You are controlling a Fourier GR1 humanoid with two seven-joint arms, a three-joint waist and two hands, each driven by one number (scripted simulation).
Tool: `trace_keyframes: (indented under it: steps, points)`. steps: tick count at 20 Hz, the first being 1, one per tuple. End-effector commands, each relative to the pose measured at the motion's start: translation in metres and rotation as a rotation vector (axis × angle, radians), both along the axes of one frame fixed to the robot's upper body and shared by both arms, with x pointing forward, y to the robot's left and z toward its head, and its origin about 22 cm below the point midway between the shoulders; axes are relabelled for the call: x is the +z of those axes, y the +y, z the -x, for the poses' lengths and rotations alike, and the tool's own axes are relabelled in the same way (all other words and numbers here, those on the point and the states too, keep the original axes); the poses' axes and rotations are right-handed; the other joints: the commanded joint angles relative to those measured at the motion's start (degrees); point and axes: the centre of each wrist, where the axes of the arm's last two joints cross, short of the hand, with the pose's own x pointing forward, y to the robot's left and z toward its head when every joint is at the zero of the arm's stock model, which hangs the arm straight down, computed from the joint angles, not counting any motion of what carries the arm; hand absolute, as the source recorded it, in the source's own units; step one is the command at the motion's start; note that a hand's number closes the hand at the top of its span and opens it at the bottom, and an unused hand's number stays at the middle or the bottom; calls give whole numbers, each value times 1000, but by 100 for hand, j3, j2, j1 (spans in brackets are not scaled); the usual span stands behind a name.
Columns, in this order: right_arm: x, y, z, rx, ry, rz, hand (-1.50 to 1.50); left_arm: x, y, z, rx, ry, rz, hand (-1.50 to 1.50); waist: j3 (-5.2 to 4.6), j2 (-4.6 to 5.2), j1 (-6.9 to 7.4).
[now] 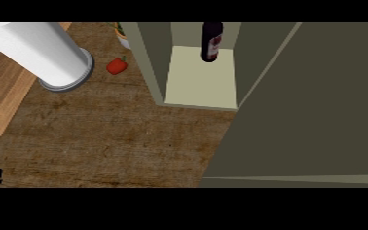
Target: Pick up the wine, place it into the cabinet and close the cabinet
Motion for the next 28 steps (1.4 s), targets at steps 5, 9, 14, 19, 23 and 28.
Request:
trace_keyframes:
  steps: [5,9,14,19,23,28]
  points:
    - [-8,41,-9,-26,136,-135,150,5,4,-3,-36,-1,1,150,-14,89,182]
    - [-5,37,-19,-70,101,-131,150,1,1,-1,-53,4,24,150,-28,106,253]
    - [-5,33,-28,-103,85,-116,150,4,-1,-3,-73,7,11,150,-23,157,317]
    - [-1,27,-42,-143,54,-100,150,7,-1,-9,-83,-16,8,150,-37,230,398]
    - [7,29,-68,-189,14,-87,150,9,-9,-11,-109,-26,24,150,-20,240,540]
    - [24,51,-101,-289,-29,-67,150,10,-8,-17,-131,-44,16,150,-31,296,726]
